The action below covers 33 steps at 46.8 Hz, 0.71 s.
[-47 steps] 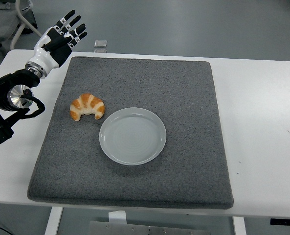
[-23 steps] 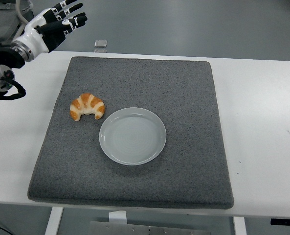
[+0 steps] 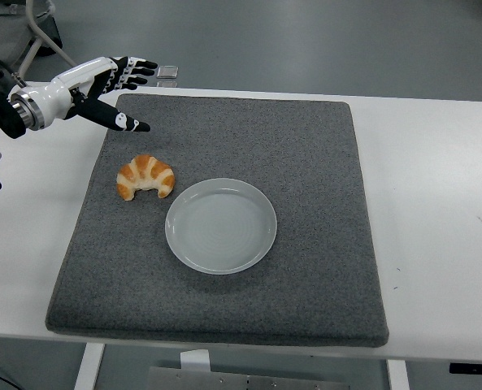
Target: Place the bread on the plate
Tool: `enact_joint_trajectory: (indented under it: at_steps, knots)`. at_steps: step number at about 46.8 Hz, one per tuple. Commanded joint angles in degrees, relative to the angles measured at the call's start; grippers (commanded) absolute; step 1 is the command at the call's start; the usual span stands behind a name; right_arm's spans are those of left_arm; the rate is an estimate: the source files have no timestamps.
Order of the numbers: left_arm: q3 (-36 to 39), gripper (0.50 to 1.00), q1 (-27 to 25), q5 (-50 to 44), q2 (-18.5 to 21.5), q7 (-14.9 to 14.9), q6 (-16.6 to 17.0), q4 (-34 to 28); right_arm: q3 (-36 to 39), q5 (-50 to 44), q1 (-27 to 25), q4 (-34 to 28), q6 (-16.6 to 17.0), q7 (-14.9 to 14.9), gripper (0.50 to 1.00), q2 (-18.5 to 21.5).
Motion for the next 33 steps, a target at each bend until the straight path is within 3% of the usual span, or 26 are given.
enact_joint_trajectory:
  at_steps: [1,17,33]
  knots:
    - [1.7,0.988,0.2,1.0,0.3,0.0,0.4,-0.8,0.0,0.0,0.0,0.0,0.0,0.0,0.930,0.0]
    - [7.4,0.988,1.5,12.5,-0.2,-0.2,7.8,-0.8,0.0,0.0,0.2,0.0,0.0,0.0,0.930,0.0]
    - [7.4,0.988,4.9,12.6,-2.8,-0.7,8.6,-0.1,0.0,0.0,0.2,0.0,-0.1,0.0,0.930,0.0]
